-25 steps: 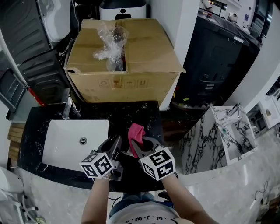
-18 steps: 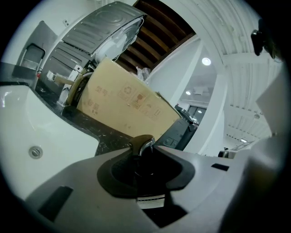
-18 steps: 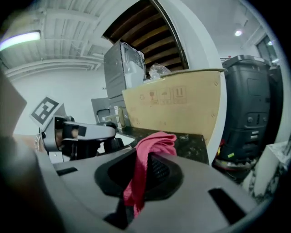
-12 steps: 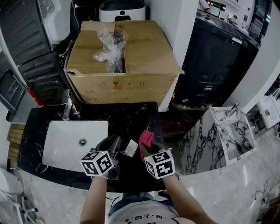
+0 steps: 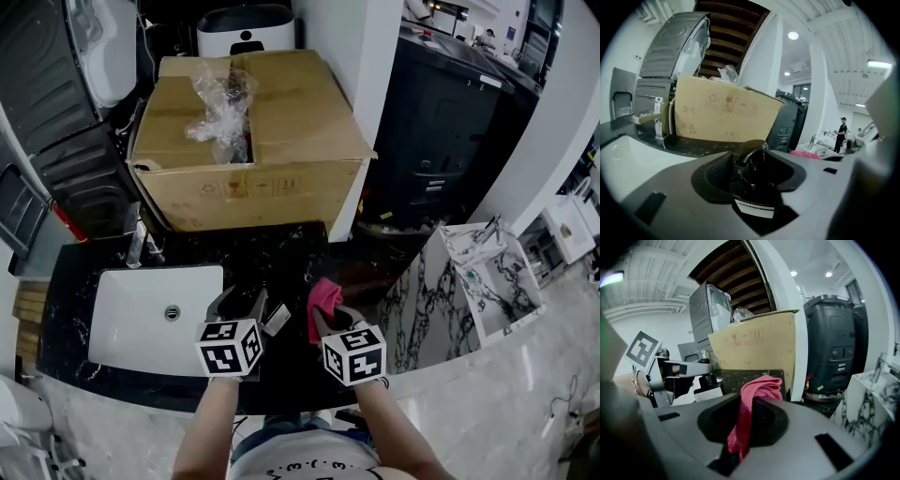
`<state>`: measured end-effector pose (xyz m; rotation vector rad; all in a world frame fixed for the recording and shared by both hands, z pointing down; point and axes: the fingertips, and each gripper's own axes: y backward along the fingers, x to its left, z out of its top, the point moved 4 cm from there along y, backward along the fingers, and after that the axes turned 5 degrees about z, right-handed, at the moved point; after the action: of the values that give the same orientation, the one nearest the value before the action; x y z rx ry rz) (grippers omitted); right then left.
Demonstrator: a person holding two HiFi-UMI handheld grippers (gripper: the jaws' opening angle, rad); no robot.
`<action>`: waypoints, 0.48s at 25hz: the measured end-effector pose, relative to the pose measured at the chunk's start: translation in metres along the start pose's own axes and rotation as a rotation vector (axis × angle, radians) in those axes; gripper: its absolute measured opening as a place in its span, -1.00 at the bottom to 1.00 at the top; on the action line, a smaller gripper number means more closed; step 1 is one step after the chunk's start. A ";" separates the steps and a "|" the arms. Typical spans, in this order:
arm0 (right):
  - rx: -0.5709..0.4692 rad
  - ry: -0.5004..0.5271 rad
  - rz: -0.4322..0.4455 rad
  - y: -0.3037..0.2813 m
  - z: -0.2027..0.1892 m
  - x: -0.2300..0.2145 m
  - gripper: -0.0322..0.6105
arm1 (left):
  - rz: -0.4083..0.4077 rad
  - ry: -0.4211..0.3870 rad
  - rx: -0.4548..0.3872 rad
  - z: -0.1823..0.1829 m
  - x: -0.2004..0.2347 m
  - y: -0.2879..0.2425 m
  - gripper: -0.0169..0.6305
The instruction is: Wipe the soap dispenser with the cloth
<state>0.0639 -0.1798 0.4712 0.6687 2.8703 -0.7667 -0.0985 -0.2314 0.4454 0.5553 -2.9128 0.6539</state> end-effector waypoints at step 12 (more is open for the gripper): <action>-0.026 -0.047 -0.037 0.020 -0.006 -0.014 -0.75 | 0.219 0.087 -0.094 -0.026 -0.050 0.017 -0.28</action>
<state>0.0848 -0.1666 0.4702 0.5880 2.8527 -0.7387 -0.0575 -0.1894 0.4531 0.1943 -2.9273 0.5446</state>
